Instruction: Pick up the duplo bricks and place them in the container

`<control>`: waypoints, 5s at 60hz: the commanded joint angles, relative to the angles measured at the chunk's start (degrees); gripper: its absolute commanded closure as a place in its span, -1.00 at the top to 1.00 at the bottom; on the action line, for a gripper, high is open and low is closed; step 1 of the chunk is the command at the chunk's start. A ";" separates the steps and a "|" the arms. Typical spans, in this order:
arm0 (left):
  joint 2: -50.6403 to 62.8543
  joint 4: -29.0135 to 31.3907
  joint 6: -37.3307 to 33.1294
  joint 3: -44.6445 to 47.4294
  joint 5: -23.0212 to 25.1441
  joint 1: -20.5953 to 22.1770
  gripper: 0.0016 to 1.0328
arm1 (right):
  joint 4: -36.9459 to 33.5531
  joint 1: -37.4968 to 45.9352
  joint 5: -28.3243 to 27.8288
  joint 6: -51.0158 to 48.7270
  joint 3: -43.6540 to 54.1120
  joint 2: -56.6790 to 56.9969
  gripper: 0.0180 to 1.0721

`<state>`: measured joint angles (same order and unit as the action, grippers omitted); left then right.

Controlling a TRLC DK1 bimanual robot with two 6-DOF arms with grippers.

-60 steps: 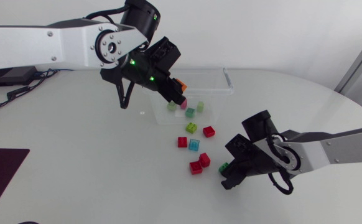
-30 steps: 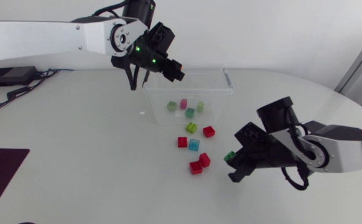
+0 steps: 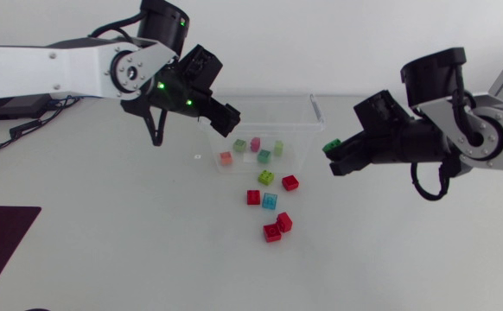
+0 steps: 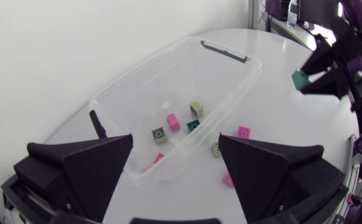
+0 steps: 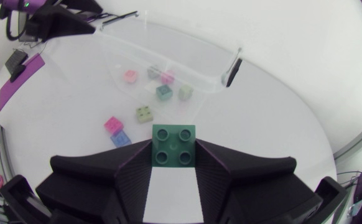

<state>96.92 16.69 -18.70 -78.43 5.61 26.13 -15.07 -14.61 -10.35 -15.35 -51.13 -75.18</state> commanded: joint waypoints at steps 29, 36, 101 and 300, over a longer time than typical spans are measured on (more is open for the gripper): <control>-9.39 -1.83 -14.26 21.22 7.49 4.63 0.90 | 2.24 -0.95 0.59 7.09 -21.29 -17.64 -0.52; -7.01 -1.83 -15.84 21.22 8.28 5.42 0.90 | 2.41 -1.65 1.65 7.62 -25.33 -21.94 -0.52; 11.53 14.43 -17.51 5.75 8.46 16.76 0.83 | 12.35 -4.37 9.29 5.60 -14.08 -17.37 0.77; 15.75 -0.16 2.97 -18.60 -2.53 -1.78 0.88 | 5.93 -19.75 10.44 14.65 3.76 -24.14 -0.51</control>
<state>112.36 16.97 -16.47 -95.85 3.51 24.91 -8.10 -34.04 -0.12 -1.83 -47.33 -99.77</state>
